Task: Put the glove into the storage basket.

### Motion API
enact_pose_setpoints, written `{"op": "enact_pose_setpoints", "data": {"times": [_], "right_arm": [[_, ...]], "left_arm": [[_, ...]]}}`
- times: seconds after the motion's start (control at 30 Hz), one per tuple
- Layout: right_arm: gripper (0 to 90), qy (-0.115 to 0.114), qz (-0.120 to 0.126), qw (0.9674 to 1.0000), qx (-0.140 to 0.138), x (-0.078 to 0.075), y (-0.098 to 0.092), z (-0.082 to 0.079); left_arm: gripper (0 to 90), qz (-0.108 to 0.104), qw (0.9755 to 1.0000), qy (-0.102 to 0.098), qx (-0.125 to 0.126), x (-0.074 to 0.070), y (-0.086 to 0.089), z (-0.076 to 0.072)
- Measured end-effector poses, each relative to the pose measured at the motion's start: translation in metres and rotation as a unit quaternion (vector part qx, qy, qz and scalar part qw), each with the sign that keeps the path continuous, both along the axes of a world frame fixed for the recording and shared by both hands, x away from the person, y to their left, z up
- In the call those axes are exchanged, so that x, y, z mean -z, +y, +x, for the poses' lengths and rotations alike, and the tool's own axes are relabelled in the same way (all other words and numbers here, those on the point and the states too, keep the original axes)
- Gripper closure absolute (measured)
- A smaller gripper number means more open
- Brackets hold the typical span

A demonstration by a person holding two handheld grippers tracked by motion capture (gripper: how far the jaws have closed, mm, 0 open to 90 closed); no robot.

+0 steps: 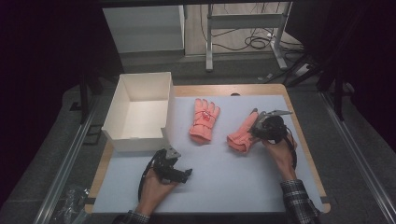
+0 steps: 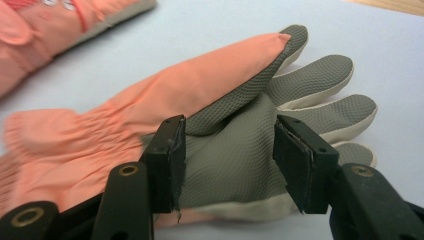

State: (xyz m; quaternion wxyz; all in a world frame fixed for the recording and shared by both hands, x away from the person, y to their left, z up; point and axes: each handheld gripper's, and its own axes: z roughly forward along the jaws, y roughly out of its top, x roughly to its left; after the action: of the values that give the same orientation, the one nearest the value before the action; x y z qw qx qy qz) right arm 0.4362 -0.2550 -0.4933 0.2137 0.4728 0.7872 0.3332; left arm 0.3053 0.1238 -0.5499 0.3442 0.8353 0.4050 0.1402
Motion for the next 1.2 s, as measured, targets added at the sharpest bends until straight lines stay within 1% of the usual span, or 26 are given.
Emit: {"op": "enact_pose_setpoints", "data": {"times": [0.03, 0.07, 0.13, 0.17, 0.2, 0.27, 0.3, 0.4, 0.5, 0.67, 0.7, 0.73, 0.87, 0.9, 0.93, 1.0, 1.03, 1.07, 1.13, 1.17, 1.2], "right_arm": [[47.9, 0.008, -0.003, 1.0000, 0.002, 0.002, 0.001, 0.003], [51.2, 0.016, -0.002, 0.9999, 0.001, 0.004, 0.001, 0.007], [59.9, 0.023, -0.007, 0.9997, 0.004, 0.008, 0.002, 0.011], [59.9, 0.023, -0.007, 0.9997, 0.004, 0.008, 0.002, 0.011], [74.7, 0.018, -0.017, 0.9996, 0.010, 0.012, 0.005, 0.010], [84.1, 0.017, -0.020, 0.9996, 0.009, 0.013, 0.008, 0.008], [85.5, 0.017, -0.022, 0.9996, 0.010, 0.012, 0.009, 0.008], [86.5, 0.021, -0.020, 0.9996, 0.006, 0.010, 0.008, 0.008], [86.6, 0.023, -0.007, 0.9997, 0.000, 0.007, 0.004, 0.008], [87.2, 0.018, 0.016, 0.9995, -0.021, -0.002, -0.001, 0.004], [87.2, 0.018, 0.016, 0.9995, -0.021, -0.002, -0.001, 0.004], [87.4, 0.018, 0.030, 0.9988, -0.034, -0.008, -0.002, -0.001], [87.7, 0.017, 0.037, 0.9972, -0.062, -0.020, -0.003, -0.010], [87.7, 0.017, 0.037, 0.9972, -0.062, -0.020, -0.003, -0.010], [87.7, 0.019, 0.044, 0.9956, -0.080, -0.026, -0.003, -0.016], [87.7, 0.021, 0.053, 0.9938, -0.096, -0.031, -0.003, -0.021], [87.7, 0.021, 0.053, 0.9938, -0.096, -0.031, -0.003, -0.021], [87.6, 0.025, 0.060, 0.9915, -0.112, -0.035, -0.002, -0.026], [87.6, 0.031, 0.065, 0.9886, -0.132, -0.037, -0.001, -0.032], [87.6, 0.031, 0.065, 0.9886, -0.132, -0.037, -0.001, -0.032], [87.6, 0.037, 0.068, 0.9854, -0.152, -0.038, 0.001, -0.037]], "left_arm": [[0.4, 0.000, 1.0000, 0.000, 0.000, 0.000, 0.000, 0.000], [0.4, 0.000, 1.0000, 0.000, 0.000, 0.000, 0.000, 0.000], [0.4, 0.000, 1.0000, 0.000, 0.000, 0.000, 0.000, 0.000], [0.4, 0.000, 1.0000, 0.000, 0.000, 0.000, 0.000, 0.000], [0.4, 0.000, 1.0000, 0.000, 0.000, 0.000, 0.000, 0.000], [0.4, 0.000, 1.0000, 0.000, 0.000, 0.000, 0.000, 0.000], [0.4, 0.000, 1.0000, 0.000, 0.000, 0.000, 0.000, 0.000], [0.4, 0.000, 1.0000, 0.000, 0.000, 0.000, 0.000, 0.000], [0.4, -0.001, 1.0000, 0.000, -0.001, 0.000, 0.000, 0.000], [0.5, -0.001, 1.0000, 0.000, -0.001, 0.000, 0.000, 0.000], [0.4, -0.001, 1.0000, 0.000, -0.001, 0.000, 0.000, 0.000], [0.5, -0.002, 1.0000, 0.000, -0.001, 0.000, 0.000, 0.000], [0.4, 0.000, 1.0000, 0.000, 0.000, 0.000, 0.000, 0.000], [0.5, 0.000, 1.0000, 0.000, 0.000, 0.000, 0.000, 0.000], [0.4, 0.000, 1.0000, 0.000, 0.000, 0.000, 0.000, 0.000], [0.4, 0.000, 1.0000, 0.000, 0.000, 0.000, 0.000, 0.000], [0.4, 0.000, 1.0000, 0.000, 0.000, 0.000, 0.000, 0.000], [0.5, 0.000, 1.0000, 0.000, 0.000, 0.000, 0.000, 0.000], [0.5, 0.000, 1.0000, 0.000, 0.000, 0.000, 0.000, 0.000], [0.5, 0.000, 1.0000, 0.000, 0.000, 0.000, 0.000, 0.000], [0.4, 0.000, 1.0000, 0.000, 0.000, 0.000, 0.000, 0.000]]}}
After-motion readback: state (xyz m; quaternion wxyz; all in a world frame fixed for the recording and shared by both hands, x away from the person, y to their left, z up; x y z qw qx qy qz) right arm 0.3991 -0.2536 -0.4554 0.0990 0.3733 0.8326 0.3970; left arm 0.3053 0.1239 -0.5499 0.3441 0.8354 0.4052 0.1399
